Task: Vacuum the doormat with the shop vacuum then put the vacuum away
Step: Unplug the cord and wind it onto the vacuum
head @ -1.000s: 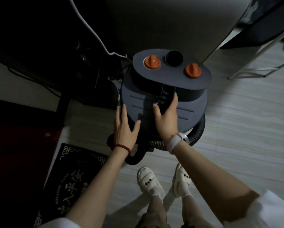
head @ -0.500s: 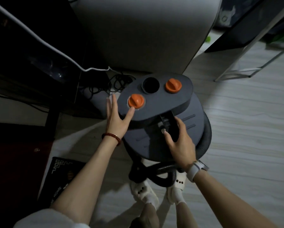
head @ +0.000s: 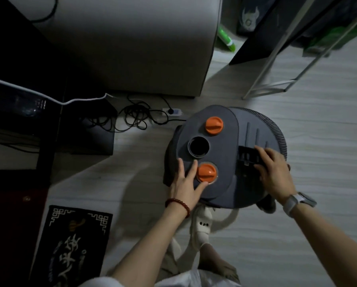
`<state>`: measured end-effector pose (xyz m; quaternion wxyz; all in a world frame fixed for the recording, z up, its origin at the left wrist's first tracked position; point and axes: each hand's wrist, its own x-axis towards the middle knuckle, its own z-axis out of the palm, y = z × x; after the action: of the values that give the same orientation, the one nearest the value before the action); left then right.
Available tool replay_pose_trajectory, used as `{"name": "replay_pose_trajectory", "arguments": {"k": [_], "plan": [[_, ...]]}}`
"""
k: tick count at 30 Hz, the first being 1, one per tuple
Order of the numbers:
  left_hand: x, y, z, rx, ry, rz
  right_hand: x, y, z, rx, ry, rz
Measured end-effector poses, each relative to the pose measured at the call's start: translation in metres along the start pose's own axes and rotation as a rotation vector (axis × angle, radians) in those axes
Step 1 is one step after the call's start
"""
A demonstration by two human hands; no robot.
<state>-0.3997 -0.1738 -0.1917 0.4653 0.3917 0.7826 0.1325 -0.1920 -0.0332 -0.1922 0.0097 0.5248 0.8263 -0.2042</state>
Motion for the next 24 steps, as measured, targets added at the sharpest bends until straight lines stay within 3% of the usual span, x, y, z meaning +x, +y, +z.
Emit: {"name": "replay_pose_trajectory", "arguments": {"k": [3, 7, 11, 15, 19, 24], "plan": [[0.001, 0.018, 0.015, -0.101, -0.048, -0.003, -0.004, 0.006, -0.009, 0.042, -0.019, 0.087], [0.007, 0.019, -0.001, -0.206, -0.034, 0.029, -0.007, -0.039, -0.013, 0.123, 0.05, 0.17], [0.018, -0.004, -0.056, -0.153, 0.073, 0.013, 0.007, -0.107, -0.005, 0.195, 0.214, 0.06], [0.054, -0.03, -0.124, -0.096, 0.168, 0.021, 0.047, -0.168, 0.019, 0.276, 0.143, -0.034], [0.126, -0.065, -0.189, -0.057, 0.176, 0.036, 0.114, -0.217, 0.075, 0.347, 0.119, 0.099], [0.227, -0.124, -0.208, 0.066, 0.164, 0.067, 0.194, -0.224, 0.165, 0.411, -0.056, 0.269]]}}
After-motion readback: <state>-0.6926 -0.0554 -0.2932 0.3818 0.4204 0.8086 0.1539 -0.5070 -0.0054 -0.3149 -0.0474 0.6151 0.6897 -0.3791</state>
